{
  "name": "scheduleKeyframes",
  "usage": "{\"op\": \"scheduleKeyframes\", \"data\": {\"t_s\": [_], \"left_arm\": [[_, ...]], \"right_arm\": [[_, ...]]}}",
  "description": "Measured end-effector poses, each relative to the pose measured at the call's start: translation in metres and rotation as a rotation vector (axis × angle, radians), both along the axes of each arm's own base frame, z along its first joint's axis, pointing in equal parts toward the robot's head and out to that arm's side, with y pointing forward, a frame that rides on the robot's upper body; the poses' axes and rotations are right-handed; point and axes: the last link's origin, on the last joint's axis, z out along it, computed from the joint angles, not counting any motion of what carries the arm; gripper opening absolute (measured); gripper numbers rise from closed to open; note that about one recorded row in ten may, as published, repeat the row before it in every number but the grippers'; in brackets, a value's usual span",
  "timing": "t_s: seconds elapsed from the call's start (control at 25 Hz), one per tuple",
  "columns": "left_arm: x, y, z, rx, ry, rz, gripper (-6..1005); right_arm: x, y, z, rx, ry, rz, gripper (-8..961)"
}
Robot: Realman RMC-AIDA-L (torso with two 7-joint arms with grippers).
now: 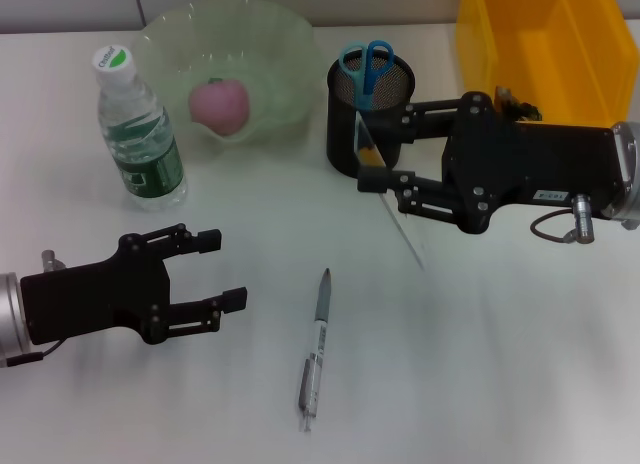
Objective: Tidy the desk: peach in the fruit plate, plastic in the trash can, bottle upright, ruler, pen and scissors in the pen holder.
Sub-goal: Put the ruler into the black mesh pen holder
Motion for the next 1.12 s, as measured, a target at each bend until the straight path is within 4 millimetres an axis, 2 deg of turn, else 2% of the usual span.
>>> {"op": "scheduleKeyframes", "data": {"t_s": [0.32,1.12], "left_arm": [[0.0003,0.0005,-0.0013,0.004,-0.003,0.007,797],[0.0036,0.0007,-0.0036,0.017,-0.027,0.012,797]], "right_arm": [[-0.0005,-0.0012,0.0015,0.041,0.066,0.006,382],[-0.0004,-0.0048,0.0054,0.081,0.086,0.055,381]]}}
